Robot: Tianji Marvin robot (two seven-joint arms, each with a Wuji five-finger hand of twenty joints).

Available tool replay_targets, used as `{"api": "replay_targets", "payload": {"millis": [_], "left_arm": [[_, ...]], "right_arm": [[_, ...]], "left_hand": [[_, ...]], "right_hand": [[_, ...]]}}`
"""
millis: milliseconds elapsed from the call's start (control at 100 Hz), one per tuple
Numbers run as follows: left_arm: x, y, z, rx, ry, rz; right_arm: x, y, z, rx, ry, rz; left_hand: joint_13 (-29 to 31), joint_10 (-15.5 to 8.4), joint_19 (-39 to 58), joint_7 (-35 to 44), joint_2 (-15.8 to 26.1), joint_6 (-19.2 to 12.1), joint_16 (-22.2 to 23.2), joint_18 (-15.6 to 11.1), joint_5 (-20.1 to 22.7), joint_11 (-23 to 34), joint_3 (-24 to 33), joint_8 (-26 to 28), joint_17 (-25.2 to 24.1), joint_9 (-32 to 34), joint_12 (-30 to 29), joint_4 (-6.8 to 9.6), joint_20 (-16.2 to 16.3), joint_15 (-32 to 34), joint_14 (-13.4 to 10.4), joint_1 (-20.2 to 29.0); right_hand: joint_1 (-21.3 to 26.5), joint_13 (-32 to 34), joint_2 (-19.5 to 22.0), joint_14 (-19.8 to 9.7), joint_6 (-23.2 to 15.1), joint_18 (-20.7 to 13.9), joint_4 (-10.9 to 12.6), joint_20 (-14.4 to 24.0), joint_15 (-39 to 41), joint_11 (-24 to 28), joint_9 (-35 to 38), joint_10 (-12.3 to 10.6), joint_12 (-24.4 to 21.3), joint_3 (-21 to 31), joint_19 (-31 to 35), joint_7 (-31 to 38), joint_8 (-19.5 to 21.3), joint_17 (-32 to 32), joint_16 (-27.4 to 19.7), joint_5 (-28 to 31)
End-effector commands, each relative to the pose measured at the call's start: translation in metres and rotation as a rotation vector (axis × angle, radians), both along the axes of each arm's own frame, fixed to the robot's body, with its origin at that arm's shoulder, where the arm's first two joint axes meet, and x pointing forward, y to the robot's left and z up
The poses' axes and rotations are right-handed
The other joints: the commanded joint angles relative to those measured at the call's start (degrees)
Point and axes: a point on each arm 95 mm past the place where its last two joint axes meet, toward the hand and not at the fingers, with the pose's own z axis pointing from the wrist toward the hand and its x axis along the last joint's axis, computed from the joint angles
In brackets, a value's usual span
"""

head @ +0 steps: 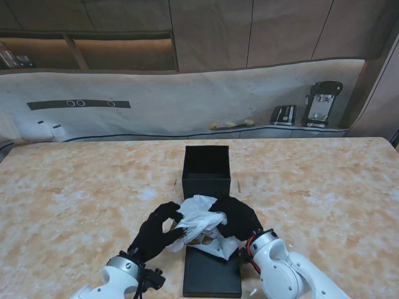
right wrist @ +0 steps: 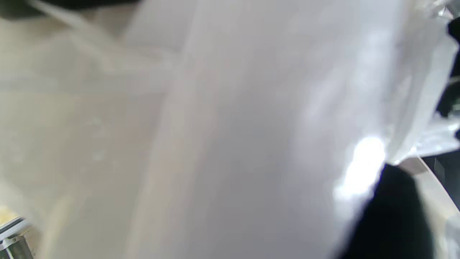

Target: Pack mini donuts into a plastic bag, tie the opening and put the bag into the gift box

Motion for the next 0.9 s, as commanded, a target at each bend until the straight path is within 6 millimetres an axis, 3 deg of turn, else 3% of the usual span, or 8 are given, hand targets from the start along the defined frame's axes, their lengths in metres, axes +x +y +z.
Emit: {"api": "replay_targets", "payload": {"millis": [0, 170, 300, 360, 560, 650, 800, 890], "left_arm": [[-0.003, -0.001, 0.003, -0.004, -0.004, -0.011], [-0.004, 0.003, 0.004, -0.006, -0.018, -0.016], [-0.006, 0.007, 0.005, -0.01, -0.027, -0.039], [-0.006, 0.009, 0.006, -0.009, -0.027, -0.046], [-0.009, 0.013, 0.005, -0.016, -0.018, -0.09], [-0.01, 0.017, 0.004, -0.023, -0.018, -0.117], [-0.011, 0.023, 0.004, -0.029, -0.035, -0.168], [-0.011, 0.027, 0.004, -0.024, -0.056, -0.191]], "right_arm": [[-0.006, 0.006, 0.005, 0.054, -0.008, -0.004], [-0.013, 0.005, 0.02, 0.157, -0.016, -0.034], [-0.017, 0.003, 0.03, 0.183, -0.04, -0.029], [-0.018, 0.002, 0.034, 0.187, -0.059, -0.027], [-0.021, 0.0, 0.047, 0.213, -0.105, -0.032], [-0.022, -0.002, 0.053, 0.221, -0.121, -0.033], [-0.023, -0.004, 0.062, 0.25, -0.138, -0.033], [-0.023, -0.005, 0.069, 0.261, -0.161, -0.032]], "left_hand": [[-1.04, -0.41, -0.57, 1.82, -1.38, -0.94, -0.95, -1.31, 1.44, 0.83, 1.85, -0.54, -0.49, -1.53, -0.48, 0.1, 0.17, 0.33, -0.36, -0.13], [-0.96, -0.58, -0.63, -0.64, -2.99, -2.18, -1.48, -1.14, 1.29, 0.93, 2.86, -2.42, -0.41, -1.51, -0.81, -0.97, 0.06, 0.41, -0.54, 0.18], [-1.02, -0.62, -1.17, -5.47, -4.79, -3.2, -3.57, -1.0, 0.8, -1.35, 4.06, -4.66, -0.61, -1.53, -2.8, -1.97, -0.64, -1.17, -0.83, -1.02], [-0.96, -0.57, -1.58, -6.73, -5.56, -3.49, -4.36, -0.56, 0.35, -2.39, 3.96, -5.09, -0.95, -1.55, -3.7, -2.33, -1.08, -1.81, -0.78, -1.63], [-1.41, -0.12, -4.47, -15.56, -2.44, -4.08, -8.58, 0.5, -0.41, -8.42, 2.72, -5.65, -0.3, -2.0, -7.68, -1.56, -7.81, -5.4, -0.75, -6.75], [-1.61, 0.06, -4.8, -21.92, 2.2, -4.07, -10.52, 0.71, -0.42, -10.99, -4.44, -7.79, -0.16, -2.34, -9.16, 1.17, -10.71, -7.36, -0.57, -8.25], [-2.13, 0.11, -5.64, -29.19, 4.48, -4.65, -13.17, 0.76, -3.01, -14.8, -19.51, -12.5, 0.12, -3.13, -10.63, 1.78, -14.49, -10.51, -0.5, -6.3], [-2.37, 0.1, -5.53, -30.69, 4.67, -5.15, -14.09, 0.76, -4.34, -16.13, -21.63, -13.24, -0.02, -3.44, -11.43, 1.75, -14.52, -11.63, -0.47, -6.91]], "right_hand": [[4.56, 3.55, -1.12, 2.52, 0.92, -3.38, -1.52, -2.12, 3.55, 1.39, 3.1, 0.58, 1.32, 4.91, 4.69, 3.72, -1.2, 2.94, 0.17, 3.72], [6.67, 6.53, -2.72, 5.13, 2.6, -3.52, -2.68, -2.32, 5.36, 2.87, 8.06, 1.15, 3.7, 6.78, 7.26, 10.09, 2.63, 7.31, 0.96, 10.35], [7.18, 7.0, -3.49, 5.56, 2.72, -3.39, -3.0, -1.28, 5.87, 3.29, 9.12, 0.93, 5.54, 7.74, 8.31, 9.25, 6.62, 7.96, 2.07, 12.15], [7.27, 6.71, -3.84, 5.68, 2.51, -5.56, -3.05, 1.27, 6.4, 3.75, 9.21, 0.83, 6.41, 8.37, 10.22, 8.82, 8.88, 7.79, 2.8, 12.69], [7.58, 6.53, -4.4, 6.2, 2.65, -8.16, -3.23, 5.62, 7.08, 4.46, 9.56, 0.86, 7.07, 9.09, 12.21, 8.47, 10.66, 8.26, 3.54, 13.27], [7.65, 6.7, -4.47, 6.33, 2.99, -8.3, -3.26, 6.05, 7.13, 4.5, 9.69, 1.02, 7.05, 9.16, 12.06, 8.32, 10.74, 8.75, 3.59, 13.22], [7.79, 6.83, -4.7, 6.33, 3.19, -8.42, -3.38, 6.83, 7.25, 4.81, 10.03, 1.15, 7.18, 9.31, 11.94, 8.32, 10.9, 9.71, 3.86, 13.48], [7.83, 6.96, -4.79, 6.35, 3.32, -8.46, -3.39, 7.15, 7.24, 4.97, 10.13, 1.18, 7.27, 9.49, 11.8, 8.37, 11.01, 10.04, 3.95, 13.63]]}}
